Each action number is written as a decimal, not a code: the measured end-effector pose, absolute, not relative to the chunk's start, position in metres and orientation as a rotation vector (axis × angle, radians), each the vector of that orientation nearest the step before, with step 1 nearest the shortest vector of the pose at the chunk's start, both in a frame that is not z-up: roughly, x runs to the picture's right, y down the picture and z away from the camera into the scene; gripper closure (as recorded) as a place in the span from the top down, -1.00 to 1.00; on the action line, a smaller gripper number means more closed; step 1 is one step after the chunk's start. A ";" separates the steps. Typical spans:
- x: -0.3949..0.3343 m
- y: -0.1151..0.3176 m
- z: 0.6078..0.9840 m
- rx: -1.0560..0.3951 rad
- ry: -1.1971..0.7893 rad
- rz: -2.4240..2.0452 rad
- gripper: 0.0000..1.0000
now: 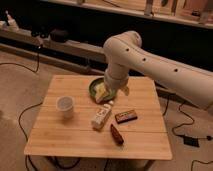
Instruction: Pick up the ceramic cup
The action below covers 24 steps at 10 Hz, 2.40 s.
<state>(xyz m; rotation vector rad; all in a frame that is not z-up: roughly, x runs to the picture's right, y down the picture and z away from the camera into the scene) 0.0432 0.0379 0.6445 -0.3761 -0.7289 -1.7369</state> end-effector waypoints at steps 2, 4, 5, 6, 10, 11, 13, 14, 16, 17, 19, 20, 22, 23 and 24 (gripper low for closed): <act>0.043 0.038 0.645 -0.376 -0.729 -1.737 0.60; 0.043 0.038 0.644 -0.376 -0.729 -1.737 0.60; 0.043 0.038 0.645 -0.376 -0.729 -1.737 0.60; 0.043 0.038 0.645 -0.376 -0.729 -1.737 0.60; 0.043 0.038 0.645 -0.376 -0.729 -1.737 0.60; 0.043 0.038 0.645 -0.376 -0.729 -1.737 0.60; 0.043 0.037 0.646 -0.372 -0.731 -1.739 0.60; 0.041 0.032 0.650 -0.346 -0.734 -1.752 0.60; 0.028 0.009 0.667 -0.210 -0.752 -1.802 0.60; 0.014 -0.003 0.683 -0.111 -0.776 -1.840 0.60; -0.008 -0.017 0.708 0.024 -0.839 -1.881 0.60; -0.014 -0.020 0.718 0.072 -0.874 -1.882 0.60; -0.029 -0.020 0.730 0.114 -0.934 -1.881 0.60; -0.047 -0.018 0.740 0.109 -0.970 -1.888 0.60; -0.058 -0.017 0.747 0.096 -0.986 -1.890 0.60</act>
